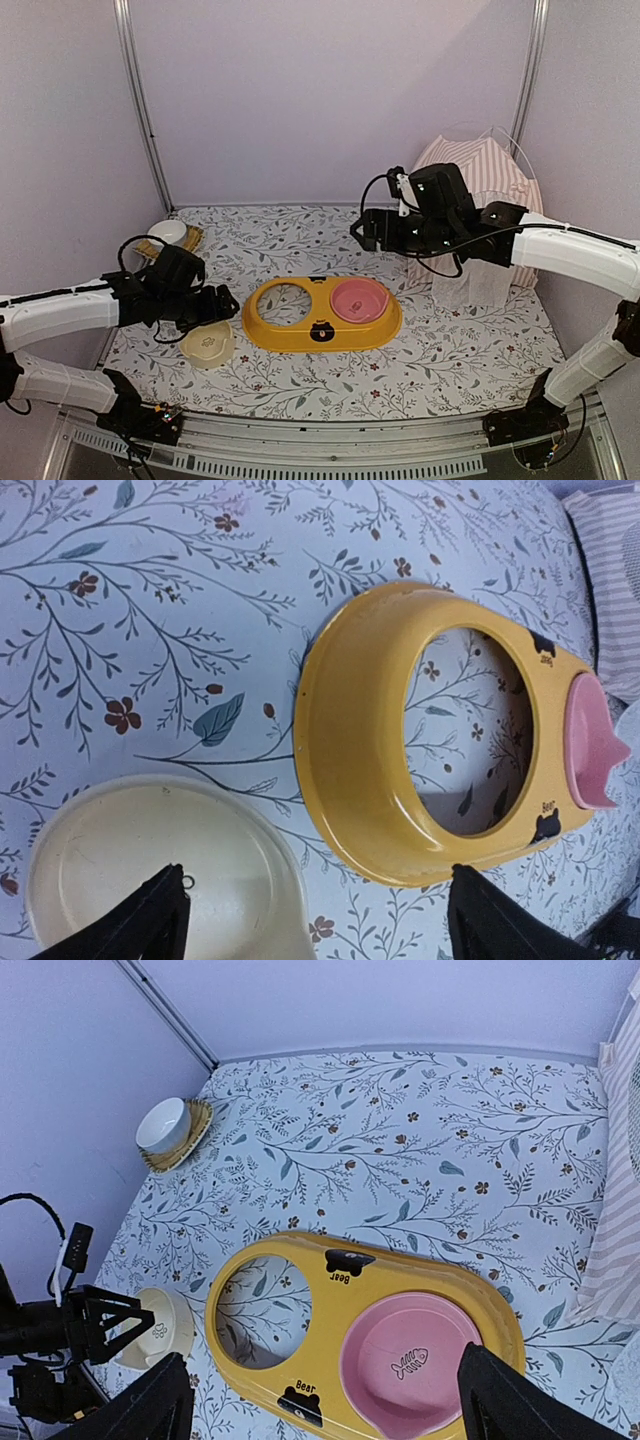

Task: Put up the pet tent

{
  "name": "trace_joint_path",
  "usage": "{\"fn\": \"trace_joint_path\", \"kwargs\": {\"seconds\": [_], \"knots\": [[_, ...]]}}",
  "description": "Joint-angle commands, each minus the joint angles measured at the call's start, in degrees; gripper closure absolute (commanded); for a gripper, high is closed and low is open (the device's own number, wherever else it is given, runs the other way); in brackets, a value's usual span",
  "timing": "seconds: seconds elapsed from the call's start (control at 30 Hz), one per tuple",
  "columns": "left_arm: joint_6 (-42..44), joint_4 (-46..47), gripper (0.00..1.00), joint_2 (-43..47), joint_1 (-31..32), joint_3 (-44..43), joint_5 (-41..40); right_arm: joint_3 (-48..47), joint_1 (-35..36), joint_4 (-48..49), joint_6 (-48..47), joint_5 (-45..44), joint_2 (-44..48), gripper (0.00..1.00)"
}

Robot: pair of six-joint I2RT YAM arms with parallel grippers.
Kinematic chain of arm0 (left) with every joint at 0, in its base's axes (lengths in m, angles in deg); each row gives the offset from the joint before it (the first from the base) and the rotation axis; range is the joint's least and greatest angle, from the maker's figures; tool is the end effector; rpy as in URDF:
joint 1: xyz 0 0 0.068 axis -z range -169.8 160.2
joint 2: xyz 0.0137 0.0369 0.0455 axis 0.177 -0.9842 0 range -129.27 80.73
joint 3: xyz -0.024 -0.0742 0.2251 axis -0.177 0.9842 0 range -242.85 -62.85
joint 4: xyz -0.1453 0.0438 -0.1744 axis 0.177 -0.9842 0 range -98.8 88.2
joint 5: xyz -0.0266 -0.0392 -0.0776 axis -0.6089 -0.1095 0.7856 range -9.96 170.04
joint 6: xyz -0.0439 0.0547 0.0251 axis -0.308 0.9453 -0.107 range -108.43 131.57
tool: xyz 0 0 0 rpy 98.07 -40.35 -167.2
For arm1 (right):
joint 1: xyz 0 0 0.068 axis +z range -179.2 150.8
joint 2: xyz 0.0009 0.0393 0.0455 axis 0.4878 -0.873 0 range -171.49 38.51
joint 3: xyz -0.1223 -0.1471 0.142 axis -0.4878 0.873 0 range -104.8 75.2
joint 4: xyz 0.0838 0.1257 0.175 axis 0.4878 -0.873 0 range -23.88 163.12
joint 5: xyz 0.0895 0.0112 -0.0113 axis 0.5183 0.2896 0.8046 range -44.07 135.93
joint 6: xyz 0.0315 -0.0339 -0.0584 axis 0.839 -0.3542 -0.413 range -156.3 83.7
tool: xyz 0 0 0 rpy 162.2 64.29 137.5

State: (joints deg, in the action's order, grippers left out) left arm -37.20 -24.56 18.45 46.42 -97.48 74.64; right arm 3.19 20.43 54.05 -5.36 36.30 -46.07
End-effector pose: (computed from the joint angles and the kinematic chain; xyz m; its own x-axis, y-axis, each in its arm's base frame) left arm 0.1784 -0.1233 0.1650 -0.8158 -0.3305 -0.4746 -0.1117 0.8952 -0.4315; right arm 0.2244 0.2479 0.2818 -0.6302 0.0415 -0.7753 -0.3904 0.8463 0.3626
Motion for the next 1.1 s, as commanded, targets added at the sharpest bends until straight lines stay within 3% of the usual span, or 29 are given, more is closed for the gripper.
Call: {"fn": "trace_joint_path", "kwargs": {"seconds": [0.0, 0.37, 0.6, 0.93, 1.07], "knots": [[-3.17, -0.09, 0.12, -4.05, 1.37, 0.52, -4.01, 1.12, 0.17, 0.93, -2.11, 0.93, 3.68, 0.07], [-0.82, 1.67, 0.26, -12.15, -0.38, 0.28, -9.21, 1.64, 0.15, -2.13, -2.90, 2.24, 6.80, 0.07], [4.29, 5.85, 0.27, -15.43, -7.41, -0.19, -8.88, 1.08, 0.13, -3.94, -2.86, 5.28, 6.18, 0.07], [15.59, 10.52, 0.27, -25.82, -15.79, -10.69, -5.74, -0.20, 0.20, -7.27, -3.31, 4.63, 6.47, 0.07], [18.10, 8.61, 0.28, -30.23, -15.68, -16.02, -3.44, 0.15, 0.20, -7.45, -2.86, 3.84, 7.31, 0.07]]}}
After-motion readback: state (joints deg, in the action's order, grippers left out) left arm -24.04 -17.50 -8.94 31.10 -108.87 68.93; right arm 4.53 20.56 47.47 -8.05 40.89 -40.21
